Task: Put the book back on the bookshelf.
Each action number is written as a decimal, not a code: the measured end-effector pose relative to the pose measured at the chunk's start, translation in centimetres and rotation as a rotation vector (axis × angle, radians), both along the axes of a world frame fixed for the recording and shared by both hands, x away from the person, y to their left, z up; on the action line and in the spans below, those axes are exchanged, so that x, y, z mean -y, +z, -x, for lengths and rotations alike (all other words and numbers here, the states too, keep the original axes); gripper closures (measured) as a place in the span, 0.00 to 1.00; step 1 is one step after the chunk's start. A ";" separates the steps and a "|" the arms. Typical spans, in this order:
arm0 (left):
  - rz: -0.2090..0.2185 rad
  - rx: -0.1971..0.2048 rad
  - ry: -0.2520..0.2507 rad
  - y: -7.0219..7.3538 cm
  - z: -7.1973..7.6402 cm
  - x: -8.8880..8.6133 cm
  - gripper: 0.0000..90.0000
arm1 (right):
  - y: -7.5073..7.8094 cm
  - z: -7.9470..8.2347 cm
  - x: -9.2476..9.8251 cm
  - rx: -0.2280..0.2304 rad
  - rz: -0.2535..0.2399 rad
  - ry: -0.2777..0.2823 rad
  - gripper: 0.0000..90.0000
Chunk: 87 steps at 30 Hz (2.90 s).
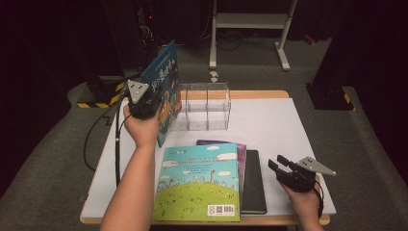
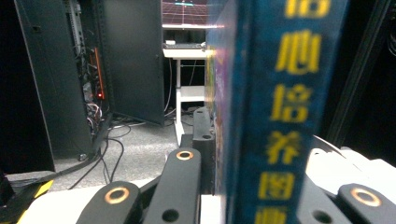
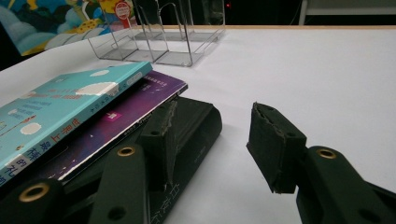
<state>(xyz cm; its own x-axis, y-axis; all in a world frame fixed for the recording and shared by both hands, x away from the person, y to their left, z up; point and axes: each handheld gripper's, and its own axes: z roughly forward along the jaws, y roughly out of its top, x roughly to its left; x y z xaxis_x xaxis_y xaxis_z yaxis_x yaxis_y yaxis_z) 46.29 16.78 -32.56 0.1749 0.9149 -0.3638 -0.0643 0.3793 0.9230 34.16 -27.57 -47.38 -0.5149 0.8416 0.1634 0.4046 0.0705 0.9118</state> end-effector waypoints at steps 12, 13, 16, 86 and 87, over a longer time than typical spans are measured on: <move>-0.015 -0.014 0.020 -1.4 -1.9 0.3 0.92 | 0.1 0.1 0.0 0.000 -0.009 0.010 0.57; -0.013 -0.013 0.020 -1.5 -2.0 0.3 0.92 | 0.1 0.0 0.0 -0.002 -0.008 0.008 0.57; -0.014 -0.016 0.022 -1.7 -2.3 0.5 0.92 | 0.2 0.1 0.2 -0.001 -0.021 0.006 0.57; -0.100 -0.021 0.081 -4.9 -1.1 1.1 0.89 | 0.0 0.1 -0.3 -0.010 -0.014 0.020 0.58; -0.114 -0.019 0.095 -4.9 -1.1 1.2 0.89 | 0.0 0.1 -0.3 -0.011 -0.013 0.020 0.58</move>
<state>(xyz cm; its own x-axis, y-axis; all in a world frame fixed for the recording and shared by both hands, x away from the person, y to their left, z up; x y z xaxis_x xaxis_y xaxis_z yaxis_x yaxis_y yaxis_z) 47.37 15.62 -37.50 0.0794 0.9627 -0.2587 -0.0775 0.2647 0.9612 34.07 -27.25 -47.42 -0.5297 0.8288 0.1801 0.4131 0.0667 0.9082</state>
